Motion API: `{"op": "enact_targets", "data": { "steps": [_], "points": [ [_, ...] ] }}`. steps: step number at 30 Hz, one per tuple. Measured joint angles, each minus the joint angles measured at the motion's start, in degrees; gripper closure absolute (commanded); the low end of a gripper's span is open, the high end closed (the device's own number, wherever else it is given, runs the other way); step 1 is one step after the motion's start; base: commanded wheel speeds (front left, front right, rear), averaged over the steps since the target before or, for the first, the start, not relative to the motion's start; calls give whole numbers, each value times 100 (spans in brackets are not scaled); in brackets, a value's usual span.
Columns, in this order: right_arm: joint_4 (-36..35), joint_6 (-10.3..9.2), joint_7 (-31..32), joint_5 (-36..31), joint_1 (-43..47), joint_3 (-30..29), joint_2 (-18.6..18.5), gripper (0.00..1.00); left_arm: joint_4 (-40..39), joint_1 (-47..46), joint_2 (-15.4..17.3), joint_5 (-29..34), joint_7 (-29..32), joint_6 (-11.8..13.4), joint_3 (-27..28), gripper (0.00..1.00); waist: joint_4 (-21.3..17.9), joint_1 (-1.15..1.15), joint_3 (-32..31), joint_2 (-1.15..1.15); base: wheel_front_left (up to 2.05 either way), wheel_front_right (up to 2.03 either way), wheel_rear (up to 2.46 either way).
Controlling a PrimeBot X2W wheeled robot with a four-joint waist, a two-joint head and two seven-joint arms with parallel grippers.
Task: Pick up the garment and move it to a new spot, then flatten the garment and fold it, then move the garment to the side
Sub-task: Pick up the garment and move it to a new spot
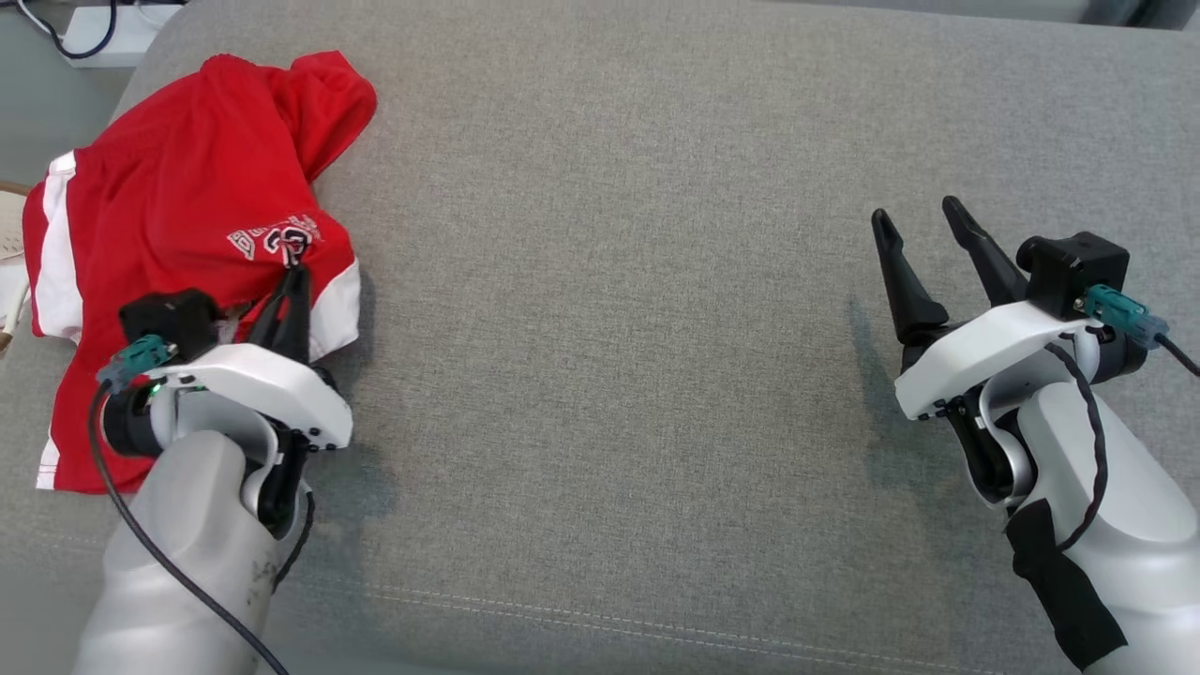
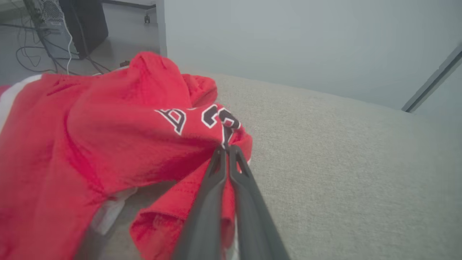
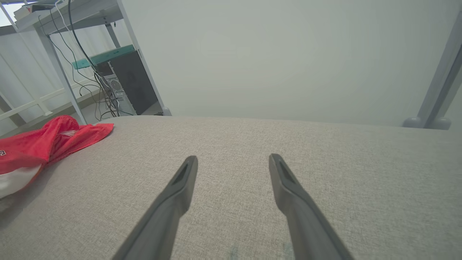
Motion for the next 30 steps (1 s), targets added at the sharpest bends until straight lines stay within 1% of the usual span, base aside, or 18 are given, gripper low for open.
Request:
{"op": "enact_targets", "data": {
  "steps": [5, 10, 13, 18, 20, 24, 28, 30],
  "points": [
    [-14, 0, 0, 19, 119, -31, 80, 0, -806, 190, -216, 350, 0, 0, -321, 100, -52, 0, -197, 0, 0, 0, 0],
    [-47, 0, -1, 54, 198, -90, 162, 0, -1467, 205, -450, 555, -1, -1, -896, 100, -222, 0, -401, 0, 0, 0, 0],
    [-53, 0, -1, 55, 304, -137, 208, 0, -1648, 190, -557, 606, -1, -1, -1259, 100, -404, 0, -499, 0, 0, 0, 0],
    [-60, 0, -1, 56, 373, -156, 311, 0, -1684, 49, -602, 612, -1, -1, -1722, 100, -803, 0, -621, 0, 0, 0, 0],
    [-87, 0, -1, 56, 381, -170, 316, 0, -1678, -49, -639, 590, -1, -1, -1827, 100, -988, 0, -651, 0, 0, 0, 0],
    [-136, 0, -1, 56, 470, -187, 318, 0, -1663, -292, -702, 556, 0, -1, -1858, 100, -1383, 0, -674, 0, 0, 0, 0],
    [-142, 0, -1, 57, 478, -193, 321, 0, -1626, -654, -719, 643, -1, -1, -1823, 100, -1773, 0, -664, 0, 0, 0, 0],
    [-152, 0, -1, 58, 478, -193, 323, 0, -1640, -823, -727, 715, -1, 1, -1709, 100, -1957, 0, -645, 0, 0, 0, 0]
  ]
}}
